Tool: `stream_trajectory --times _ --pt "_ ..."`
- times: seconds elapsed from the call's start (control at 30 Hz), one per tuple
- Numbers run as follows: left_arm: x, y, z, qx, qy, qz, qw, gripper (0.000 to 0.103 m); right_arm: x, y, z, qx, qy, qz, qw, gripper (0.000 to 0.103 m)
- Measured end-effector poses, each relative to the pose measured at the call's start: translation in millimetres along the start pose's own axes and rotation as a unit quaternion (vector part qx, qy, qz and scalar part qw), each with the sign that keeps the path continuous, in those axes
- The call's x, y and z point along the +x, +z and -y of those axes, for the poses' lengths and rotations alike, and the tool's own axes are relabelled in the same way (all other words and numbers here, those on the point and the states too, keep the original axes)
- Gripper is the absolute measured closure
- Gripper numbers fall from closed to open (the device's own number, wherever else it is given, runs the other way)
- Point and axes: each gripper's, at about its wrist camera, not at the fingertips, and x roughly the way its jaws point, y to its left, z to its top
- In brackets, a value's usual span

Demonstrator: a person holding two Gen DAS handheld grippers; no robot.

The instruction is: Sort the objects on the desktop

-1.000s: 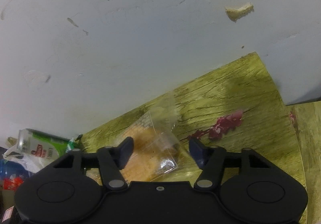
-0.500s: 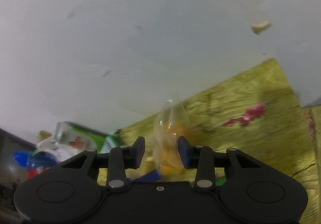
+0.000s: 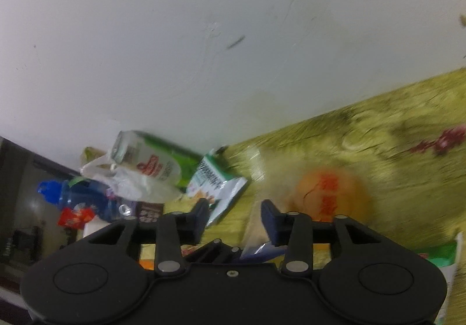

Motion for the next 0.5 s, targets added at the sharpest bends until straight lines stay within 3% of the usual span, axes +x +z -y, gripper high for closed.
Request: stream_trajectory --times 0.07,0.13,0.2,0.27,0.37,0.5 --pt "-7 0 -4 -0.004 0.003 0.006 1.0 0.01 -10 0 0 -0.001 0.01 0.015 1.0 0.053" --pt "-12 2 -7 -0.012 0.004 0.012 0.9998 0.01 -24 4 3 0.004 0.009 0.038 0.999 0.044" --pt "-12 5 -8 -0.019 0.008 0.018 0.9996 0.01 -35 7 9 0.008 -0.017 0.059 0.998 0.037" --pt "-12 8 -7 -0.02 0.017 0.027 0.9993 0.01 -43 8 18 0.012 -0.054 0.075 0.996 0.036" --pt "-11 14 -7 -0.021 0.031 0.039 0.9985 0.01 -43 10 37 0.041 -0.086 0.07 0.993 0.035" --pt "0 20 -14 -0.035 0.042 0.048 0.9974 0.009 -31 12 61 0.081 -0.109 0.057 0.989 0.023"
